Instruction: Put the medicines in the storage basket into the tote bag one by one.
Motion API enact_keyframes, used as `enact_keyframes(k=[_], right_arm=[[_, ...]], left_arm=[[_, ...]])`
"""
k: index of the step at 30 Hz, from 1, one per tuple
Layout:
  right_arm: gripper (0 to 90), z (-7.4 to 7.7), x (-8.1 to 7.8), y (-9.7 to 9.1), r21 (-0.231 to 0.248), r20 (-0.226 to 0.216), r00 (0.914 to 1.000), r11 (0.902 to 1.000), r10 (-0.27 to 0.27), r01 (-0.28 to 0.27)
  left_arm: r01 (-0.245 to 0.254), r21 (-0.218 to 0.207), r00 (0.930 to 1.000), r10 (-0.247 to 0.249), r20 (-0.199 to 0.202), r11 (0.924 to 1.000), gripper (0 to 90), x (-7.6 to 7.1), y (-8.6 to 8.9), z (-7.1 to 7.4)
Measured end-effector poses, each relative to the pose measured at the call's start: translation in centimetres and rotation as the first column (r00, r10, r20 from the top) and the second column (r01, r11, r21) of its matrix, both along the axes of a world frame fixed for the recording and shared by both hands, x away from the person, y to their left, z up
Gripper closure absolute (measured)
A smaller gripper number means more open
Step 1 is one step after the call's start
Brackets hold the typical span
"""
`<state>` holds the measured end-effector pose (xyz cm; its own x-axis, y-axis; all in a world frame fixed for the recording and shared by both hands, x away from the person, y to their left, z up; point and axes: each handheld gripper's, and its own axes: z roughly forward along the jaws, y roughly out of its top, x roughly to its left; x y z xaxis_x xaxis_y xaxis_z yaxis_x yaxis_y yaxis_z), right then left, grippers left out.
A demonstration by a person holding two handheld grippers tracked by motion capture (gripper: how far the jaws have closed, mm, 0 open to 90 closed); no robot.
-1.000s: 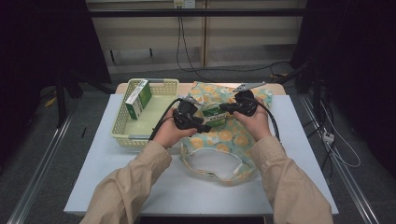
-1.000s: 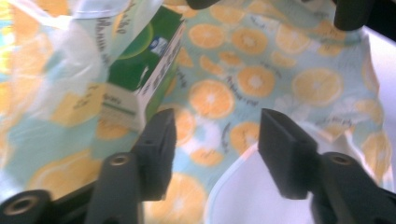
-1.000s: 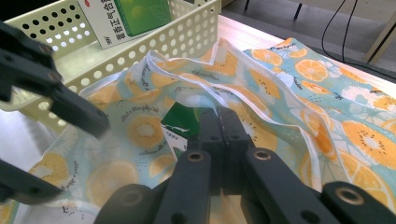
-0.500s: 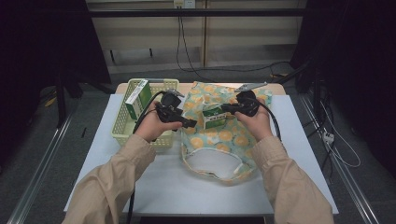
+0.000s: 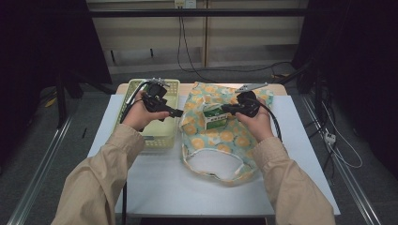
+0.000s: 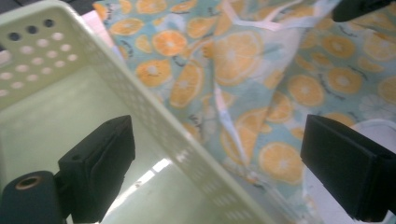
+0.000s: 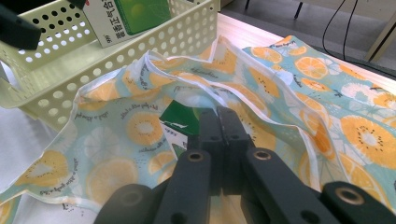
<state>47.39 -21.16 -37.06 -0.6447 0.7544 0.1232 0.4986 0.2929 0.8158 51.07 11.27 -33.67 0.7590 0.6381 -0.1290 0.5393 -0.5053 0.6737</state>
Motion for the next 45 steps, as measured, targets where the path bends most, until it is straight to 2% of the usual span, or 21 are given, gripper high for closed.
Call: enact_keyframes(k=[1,3,8,16,23,25,28,30,32,35,38,39,40,41,42,44,45], right_arm=[[90.0,0.0,0.0,0.0,0.000,-0.001,1.0000,1.0000,0.000,0.000],[90.0,-0.1,0.0,0.0,0.001,0.000,1.0000,1.0000,0.000,0.000],[90.0,0.0,0.0,0.0,-0.001,0.000,1.0000,1.0000,0.000,0.000],[90.0,0.1,0.0,-0.4,0.002,0.001,1.0000,1.0000,-0.006,0.006],[90.0,0.0,0.0,-0.4,0.005,-0.001,1.0000,1.0000,-0.004,0.004],[90.0,-0.1,0.0,-0.4,0.007,-0.001,1.0000,1.0000,-0.002,0.002],[90.0,-0.1,0.1,-0.4,0.011,-0.003,1.0000,0.9999,-0.002,0.002],[90.0,-0.1,0.1,-0.5,0.009,-0.002,1.0000,1.0000,-0.001,0.001],[90.0,0.0,0.1,-0.7,0.013,0.000,1.0000,0.9999,-0.001,0.001],[90.0,-0.1,0.3,-1.0,0.021,-0.003,1.0000,0.9997,-0.008,0.008],[90.0,0.0,0.4,-1.3,0.038,-0.004,0.9999,0.9992,-0.012,0.012],[90.0,0.0,0.4,-1.3,0.034,-0.005,0.9999,0.9993,-0.013,0.013],[90.0,-0.1,0.4,-1.3,0.034,-0.007,0.9999,0.9993,-0.012,0.012],[90.0,-0.1,0.4,-1.3,0.036,-0.009,0.9999,0.9993,-0.011,0.012],[90.0,-0.1,0.4,-1.3,0.037,-0.009,0.9999,0.9992,-0.011,0.011],[90.0,-0.1,0.5,-1.4,0.047,-0.009,0.9999,0.9989,-0.009,0.009],[90.0,-0.1,0.5,-1.4,0.047,-0.009,0.9999,0.9989,-0.009,0.009]], left_arm=[[-0.004,0.009,1.0000,0.003,0.008,1.0000,8.9,0.1,0.2,0.0],[-0.023,-0.011,0.9997,0.023,0.008,0.9997,7.5,0.2,0.5,0.1],[-0.056,-0.008,0.9984,0.056,0.002,0.9984,8.6,0.9,1.8,0.2],[-0.085,0.024,0.9963,0.085,0.017,0.9961,11.3,2.0,3.7,0.9],[-0.130,0.034,0.9907,0.129,0.044,0.9909,13.4,2.8,4.9,1.4],[-0.130,0.043,0.9907,0.128,0.046,0.9906,14.7,3.1,5.4,1.5],[-0.157,0.044,0.9861,0.154,0.062,0.9866,16.6,3.6,6.1,1.6],[-0.185,0.057,0.9808,0.181,0.074,0.9811,17.0,4.1,6.9,1.6],[-0.218,0.089,0.9733,0.209,0.095,0.9719,17.4,4.7,8.0,1.4],[-0.274,0.089,0.9591,0.265,0.099,0.9577,17.4,5.8,9.5,0.5],[-0.295,0.108,0.9538,0.286,0.091,0.9493,17.4,6.5,9.9,-0.5],[-0.303,0.125,0.9509,0.291,0.106,0.9448,18.0,6.8,10.0,-0.7],[-0.308,0.126,0.9489,0.294,0.114,0.9432,18.9,7.0,10.0,-1.0],[-0.297,0.127,0.9527,0.286,0.104,0.9462,18.8,7.2,10.0,-1.3],[-0.301,0.137,0.9522,0.291,0.094,0.9435,19.7,7.5,10.0,-1.6],[-0.325,0.170,0.9453,0.314,0.088,0.9304,20.5,7.9,10.0,-2.3],[-0.322,0.181,0.9468,0.313,0.074,0.9293,22.3,8.0,9.9,-2.5]])
